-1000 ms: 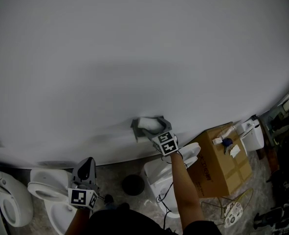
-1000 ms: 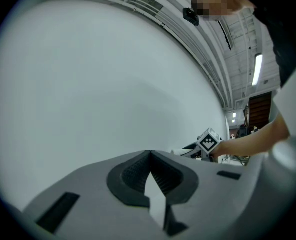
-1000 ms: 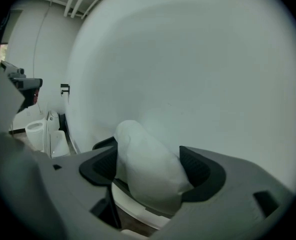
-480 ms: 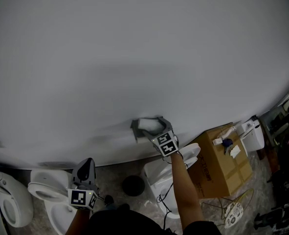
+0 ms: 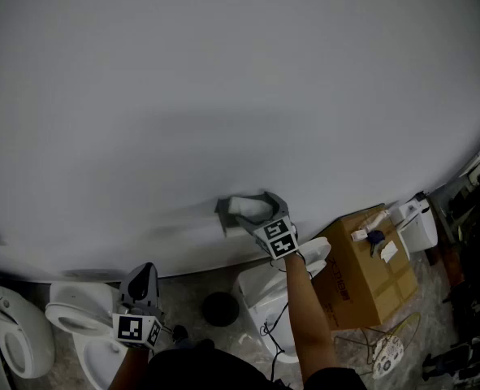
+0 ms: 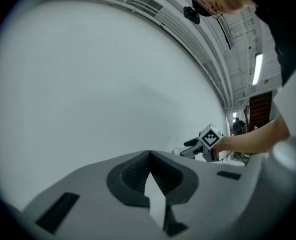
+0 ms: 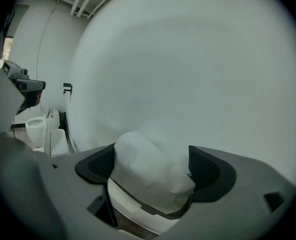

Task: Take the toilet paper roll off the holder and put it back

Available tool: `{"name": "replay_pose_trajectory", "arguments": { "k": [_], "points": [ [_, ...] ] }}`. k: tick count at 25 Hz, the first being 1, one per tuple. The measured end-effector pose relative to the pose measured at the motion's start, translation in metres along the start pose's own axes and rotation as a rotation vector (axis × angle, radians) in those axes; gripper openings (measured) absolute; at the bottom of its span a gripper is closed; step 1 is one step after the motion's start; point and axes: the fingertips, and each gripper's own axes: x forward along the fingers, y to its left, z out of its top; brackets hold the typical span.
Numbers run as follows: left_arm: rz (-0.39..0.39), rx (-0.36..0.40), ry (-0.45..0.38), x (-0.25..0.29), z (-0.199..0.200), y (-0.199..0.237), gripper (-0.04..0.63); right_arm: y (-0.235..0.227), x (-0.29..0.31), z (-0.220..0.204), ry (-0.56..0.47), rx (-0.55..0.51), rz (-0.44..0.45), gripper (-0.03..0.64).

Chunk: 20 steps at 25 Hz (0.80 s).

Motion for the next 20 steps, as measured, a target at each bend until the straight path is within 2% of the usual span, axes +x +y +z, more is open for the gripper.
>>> {"name": "replay_pose_trajectory", "arguments": {
  "k": [9, 20],
  "points": [
    [-0.008, -0.001, -0.008, -0.003, 0.001, -0.002, 0.003, 0.005, -0.016, 0.02, -0.037, -0.008, -0.014, 0.445],
    [-0.033, 0.001, -0.017, -0.005, 0.005, -0.011, 0.003, 0.016, -0.051, 0.03, -0.127, 0.06, -0.054, 0.443]
  ]
}}
